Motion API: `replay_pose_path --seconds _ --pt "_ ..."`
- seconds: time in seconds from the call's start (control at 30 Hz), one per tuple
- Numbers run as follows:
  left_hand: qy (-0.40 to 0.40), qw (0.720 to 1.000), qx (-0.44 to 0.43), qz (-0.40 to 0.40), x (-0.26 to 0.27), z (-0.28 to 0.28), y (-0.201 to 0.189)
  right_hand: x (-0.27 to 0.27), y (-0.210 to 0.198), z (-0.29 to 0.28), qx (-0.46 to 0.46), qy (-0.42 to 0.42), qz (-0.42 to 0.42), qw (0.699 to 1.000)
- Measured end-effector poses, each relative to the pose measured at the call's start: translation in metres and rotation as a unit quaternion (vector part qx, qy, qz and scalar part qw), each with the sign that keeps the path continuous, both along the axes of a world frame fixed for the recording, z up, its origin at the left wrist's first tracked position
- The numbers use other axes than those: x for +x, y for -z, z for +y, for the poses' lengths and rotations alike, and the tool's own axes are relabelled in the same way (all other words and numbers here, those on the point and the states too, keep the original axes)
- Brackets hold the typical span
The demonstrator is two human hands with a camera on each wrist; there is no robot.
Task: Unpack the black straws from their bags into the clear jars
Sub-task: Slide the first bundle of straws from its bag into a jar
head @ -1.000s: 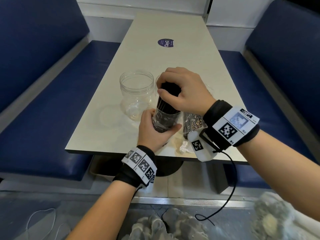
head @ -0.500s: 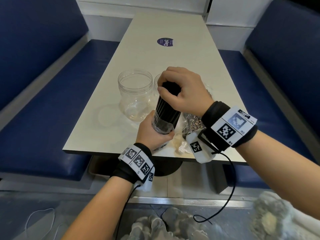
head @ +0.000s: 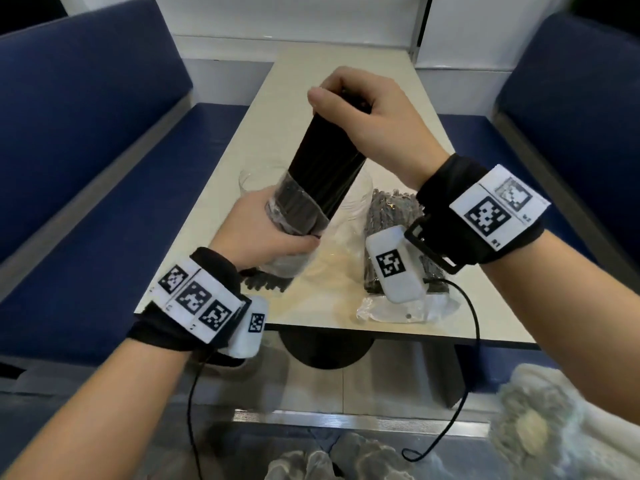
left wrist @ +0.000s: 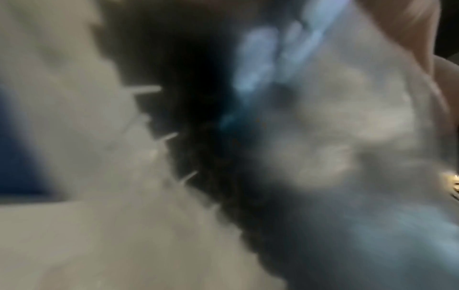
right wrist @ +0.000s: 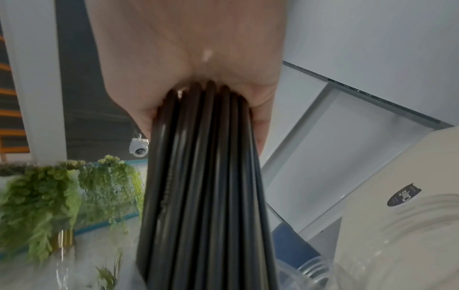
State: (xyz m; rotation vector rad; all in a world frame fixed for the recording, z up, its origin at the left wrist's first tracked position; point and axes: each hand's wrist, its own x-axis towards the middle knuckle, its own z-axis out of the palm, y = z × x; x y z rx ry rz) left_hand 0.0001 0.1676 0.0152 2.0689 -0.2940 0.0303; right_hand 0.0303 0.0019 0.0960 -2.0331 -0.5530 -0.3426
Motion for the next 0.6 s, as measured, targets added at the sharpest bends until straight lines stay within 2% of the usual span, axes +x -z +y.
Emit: replay_pose_path --seconds 0.13,0.33,0.53,0.6 --pt "-0.028 0.991 0.130 -0.024 0.010 0.013 -0.041 0.007 -0.013 -0.007 0.060 -0.032 -0.009 0.998" --pt "-0.028 0.956 0.291 -0.014 0.028 0.019 -0.057 0.016 0.013 -0.012 0.139 -0.041 0.070 0.987" --pt "-0.037 0.931 0.362 0.003 0.037 0.029 -0.071 0.032 0.043 -0.019 0.238 -0.034 0.209 0.948" --pt "-0.030 0.920 0.390 0.006 0.041 0.031 -0.078 0.034 0.058 -0.025 0.190 -0.004 0.218 0.957"
